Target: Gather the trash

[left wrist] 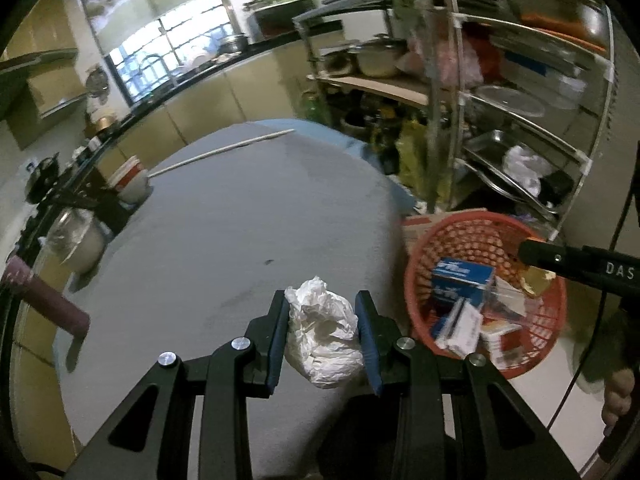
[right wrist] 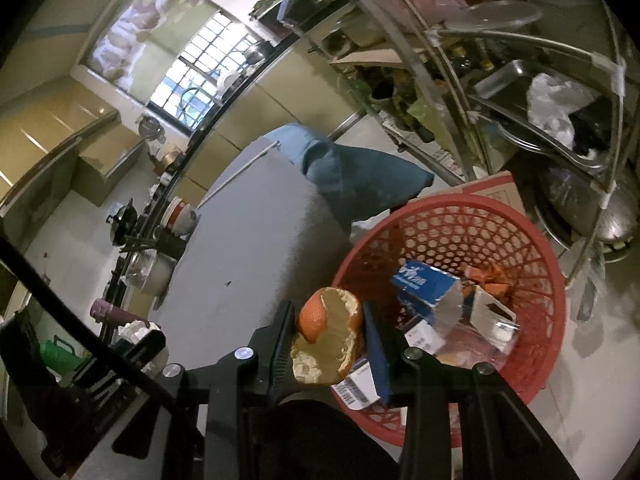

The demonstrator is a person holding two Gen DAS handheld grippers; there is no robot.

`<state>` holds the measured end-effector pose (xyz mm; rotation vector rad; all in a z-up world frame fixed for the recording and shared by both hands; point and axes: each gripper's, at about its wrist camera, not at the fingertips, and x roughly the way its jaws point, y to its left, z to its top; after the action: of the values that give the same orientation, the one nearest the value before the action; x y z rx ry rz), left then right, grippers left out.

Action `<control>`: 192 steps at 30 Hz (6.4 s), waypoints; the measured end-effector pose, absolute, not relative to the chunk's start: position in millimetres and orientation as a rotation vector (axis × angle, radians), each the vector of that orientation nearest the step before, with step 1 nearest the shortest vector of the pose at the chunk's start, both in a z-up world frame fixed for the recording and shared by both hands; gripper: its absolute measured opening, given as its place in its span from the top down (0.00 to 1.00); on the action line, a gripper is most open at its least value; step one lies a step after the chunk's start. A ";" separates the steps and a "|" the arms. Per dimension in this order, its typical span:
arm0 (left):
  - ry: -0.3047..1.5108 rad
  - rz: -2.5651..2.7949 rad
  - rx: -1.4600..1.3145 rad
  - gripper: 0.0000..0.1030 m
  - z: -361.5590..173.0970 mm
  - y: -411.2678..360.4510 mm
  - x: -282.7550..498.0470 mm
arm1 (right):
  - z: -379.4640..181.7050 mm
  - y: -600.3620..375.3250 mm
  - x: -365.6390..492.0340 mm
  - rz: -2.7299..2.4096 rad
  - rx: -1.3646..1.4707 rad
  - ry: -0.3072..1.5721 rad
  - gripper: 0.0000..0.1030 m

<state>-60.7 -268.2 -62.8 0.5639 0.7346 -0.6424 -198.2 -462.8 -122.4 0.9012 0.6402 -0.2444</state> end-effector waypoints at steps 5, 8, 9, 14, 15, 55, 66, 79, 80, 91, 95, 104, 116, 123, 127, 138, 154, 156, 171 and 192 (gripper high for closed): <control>0.752 -0.698 0.589 0.66 -70.1 -290.6 -73.2 | -128.8 -476.1 -214.6 -0.272 0.937 0.628 0.63; 0.768 -0.741 0.594 0.66 -73.9 -304.3 -78.4 | -132.6 -484.1 -224.9 -0.286 0.963 0.616 0.63; 0.773 -0.754 0.596 0.66 -75.4 -309.4 -80.4 | -133.4 -486.4 -227.3 -0.288 0.973 0.612 0.63; 0.793 -0.805 0.601 0.66 -79.2 -327.5 -89.3 | -134.5 -499.1 -240.6 -0.303 1.002 0.583 0.63; 0.794 -0.818 0.603 0.66 -79.4 -330.9 -92.3 | -134.4 -500.9 -242.4 -0.305 1.006 0.577 0.63; 0.600 -0.525 0.432 0.24 -2.1 -169.5 -86.6 | -49.6 -402.8 -213.3 -0.166 0.725 0.507 0.31; 0.571 -0.283 0.317 0.24 23.8 -84.2 -99.7 | -13.7 -304.4 -205.0 -0.046 0.484 0.534 0.31; 0.552 -0.123 0.247 0.23 33.0 -29.3 -110.8 | 27.1 -230.1 -217.7 -0.008 0.330 0.503 0.31; 0.557 -0.113 0.237 0.23 32.8 -25.3 -108.6 | 29.5 -222.5 -215.8 -0.009 0.311 0.505 0.31; 0.591 -0.064 0.177 0.23 24.9 4.5 -116.2 | 26.2 -184.1 -219.9 -0.014 0.246 0.511 0.31; 0.585 -0.067 0.189 0.23 24.8 6.1 -116.7 | 23.3 -176.2 -215.0 -0.014 0.233 0.509 0.31; 0.582 -0.024 0.160 0.23 24.8 16.0 -114.0 | 17.8 -157.3 -215.0 -0.023 0.148 0.498 0.31; 0.557 -0.027 0.155 0.23 24.4 17.2 -119.0 | 17.7 -160.6 -216.2 -0.049 0.132 0.494 0.31; 0.556 -0.021 0.151 0.23 25.3 18.8 -117.7 | 17.8 -162.3 -214.1 -0.057 0.135 0.498 0.31; 0.560 -0.025 0.148 0.23 24.6 19.2 -117.3 | 17.1 -165.2 -215.2 -0.064 0.140 0.496 0.31; 0.560 -0.035 0.159 0.23 23.9 18.2 -118.5 | 16.7 -170.5 -217.7 -0.077 0.157 0.490 0.31; 0.559 -0.035 0.161 0.23 24.0 17.2 -118.8 | 16.8 -172.1 -218.0 -0.078 0.160 0.488 0.31; 0.558 -0.033 0.161 0.23 24.2 17.0 -119.0 | 17.1 -171.7 -218.3 -0.079 0.160 0.487 0.31; 0.559 -0.034 0.162 0.23 23.9 17.2 -118.6 | 17.2 -171.1 -218.5 -0.081 0.160 0.486 0.31; 0.557 -0.034 0.163 0.23 23.3 17.5 -118.5 | 17.3 -170.4 -218.8 -0.082 0.158 0.486 0.31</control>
<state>-118.5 17.5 23.3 0.1631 0.5566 -0.0343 -218.8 -170.4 17.3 0.1582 0.4861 -0.0824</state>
